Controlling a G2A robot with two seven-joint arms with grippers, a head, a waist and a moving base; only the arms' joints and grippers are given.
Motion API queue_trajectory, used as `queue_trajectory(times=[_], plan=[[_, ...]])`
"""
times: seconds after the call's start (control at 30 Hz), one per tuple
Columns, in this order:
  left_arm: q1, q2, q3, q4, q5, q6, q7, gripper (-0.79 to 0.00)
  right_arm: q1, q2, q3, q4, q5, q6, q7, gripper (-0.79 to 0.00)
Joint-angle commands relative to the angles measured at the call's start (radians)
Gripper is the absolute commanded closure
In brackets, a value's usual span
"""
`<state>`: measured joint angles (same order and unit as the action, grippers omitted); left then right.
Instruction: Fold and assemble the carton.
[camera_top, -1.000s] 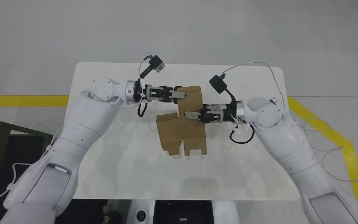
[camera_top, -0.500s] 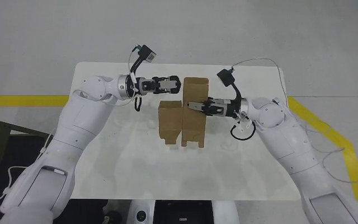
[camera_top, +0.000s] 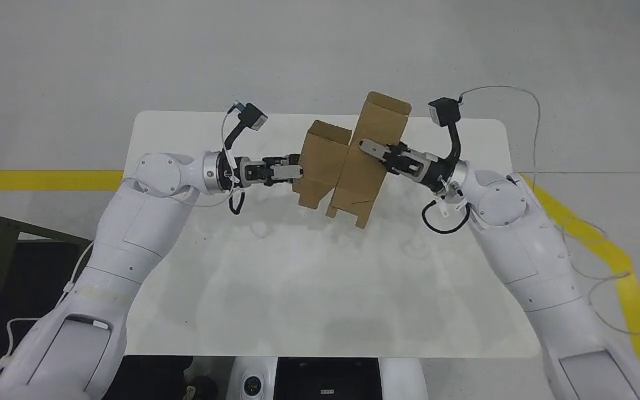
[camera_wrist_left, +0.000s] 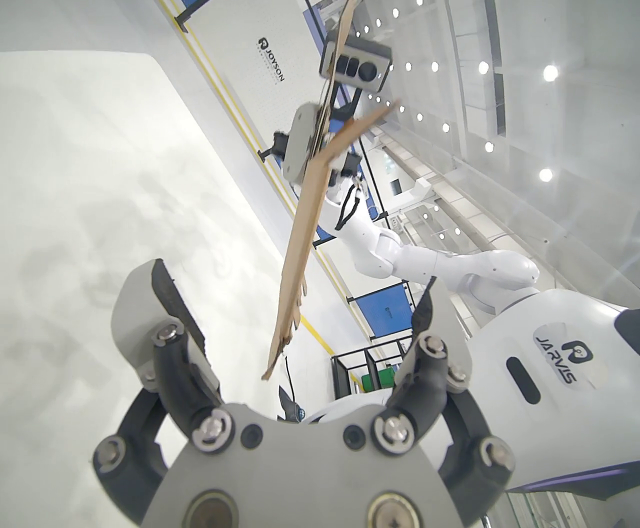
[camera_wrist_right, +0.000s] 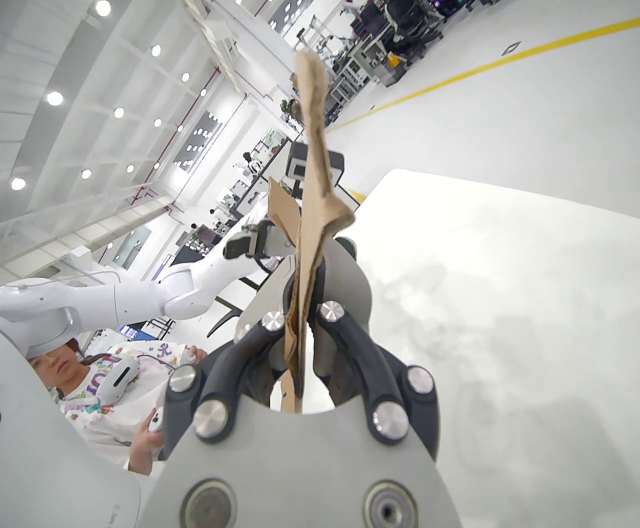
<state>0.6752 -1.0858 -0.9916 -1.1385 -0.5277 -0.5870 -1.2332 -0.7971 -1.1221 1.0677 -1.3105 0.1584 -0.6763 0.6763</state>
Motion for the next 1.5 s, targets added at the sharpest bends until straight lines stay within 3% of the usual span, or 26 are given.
queue_trajectory(times=[0.0, 0.2, 0.27, 0.4, 0.53, 0.6, 0.63, 0.67, 0.7, 0.77, 0.8, 1.1, 1.13, 1.17, 1.2, 1.47], plan=[[0.006, 0.0, 0.001, -0.001, 0.005, 0.003, -0.003, -0.785, -0.01, -0.001, 0.01, 0.001, 0.014, 0.018, -0.038, 0.0], [0.013, -0.001, 0.005, -0.014, -0.004, 0.015, -0.015, -0.785, -0.03, -0.003, 0.027, -0.023, 0.008, 0.048, -0.083, 0.0], [0.014, -0.002, 0.006, -0.017, -0.003, 0.014, -0.014, -0.646, -0.035, -0.004, 0.028, -0.03, 0.019, 0.047, -0.077, 0.0], [0.012, -0.004, 0.008, -0.015, 0.001, 0.008, -0.008, -0.717, -0.039, -0.006, 0.025, -0.035, 0.028, 0.047, -0.059, 0.0], [0.01, -0.006, 0.007, -0.008, -0.002, 0.002, -0.002, -0.736, -0.041, -0.009, 0.022, -0.031, 0.031, 0.05, -0.057, 0.0], [0.01, -0.007, 0.007, -0.006, -0.005, 0.002, -0.001, -0.545, -0.041, -0.01, 0.021, -0.029, 0.03, 0.05, -0.055, 0.0], [0.01, -0.008, 0.007, -0.005, -0.006, 0.002, -0.001, -0.499, -0.041, -0.01, 0.02, -0.027, 0.029, 0.051, -0.054, 0.0], [0.01, -0.008, 0.006, -0.004, -0.008, 0.003, -0.002, -0.363, -0.041, -0.011, 0.021, -0.025, 0.028, 0.051, -0.054, 0.0], [0.01, -0.008, 0.006, -0.004, -0.01, 0.003, -0.003, -0.323, -0.041, -0.012, 0.021, -0.024, 0.03, 0.051, -0.054, 0.0], [0.011, -0.008, 0.004, -0.003, -0.015, 0.005, -0.005, -0.151, -0.041, -0.013, 0.023, -0.022, 0.03, 0.051, -0.056, 0.0], [0.012, -0.009, 0.003, -0.002, -0.019, 0.006, -0.006, 0.0, -0.042, -0.013, 0.023, -0.023, 0.033, 0.05, -0.057, 0.0], [0.011, -0.012, 0.001, 0.001, -0.032, 0.011, -0.011, 0.0, -0.044, -0.018, 0.028, -0.018, 0.031, 0.049, -0.057, 0.0], [0.012, -0.013, 0.001, 0.002, -0.035, 0.012, -0.012, 0.0, -0.045, -0.018, 0.03, -0.015, 0.033, 0.049, -0.058, -0.114], [0.012, -0.013, 0.001, 0.004, -0.04, 0.013, -0.013, 0.0, -0.046, -0.019, 0.031, -0.013, 0.037, 0.05, -0.058, -0.311], [0.012, -0.014, 0.0, 0.006, -0.044, 0.015, -0.015, 0.0, -0.048, -0.019, 0.033, -0.011, 0.043, 0.049, -0.055, -0.785], [-0.016, -0.009, -0.009, 0.035, -0.003, 0.096, -0.055, 0.0, -0.054, 0.002, 0.097, 0.022, 0.024, 0.025, 0.068, -0.785]])
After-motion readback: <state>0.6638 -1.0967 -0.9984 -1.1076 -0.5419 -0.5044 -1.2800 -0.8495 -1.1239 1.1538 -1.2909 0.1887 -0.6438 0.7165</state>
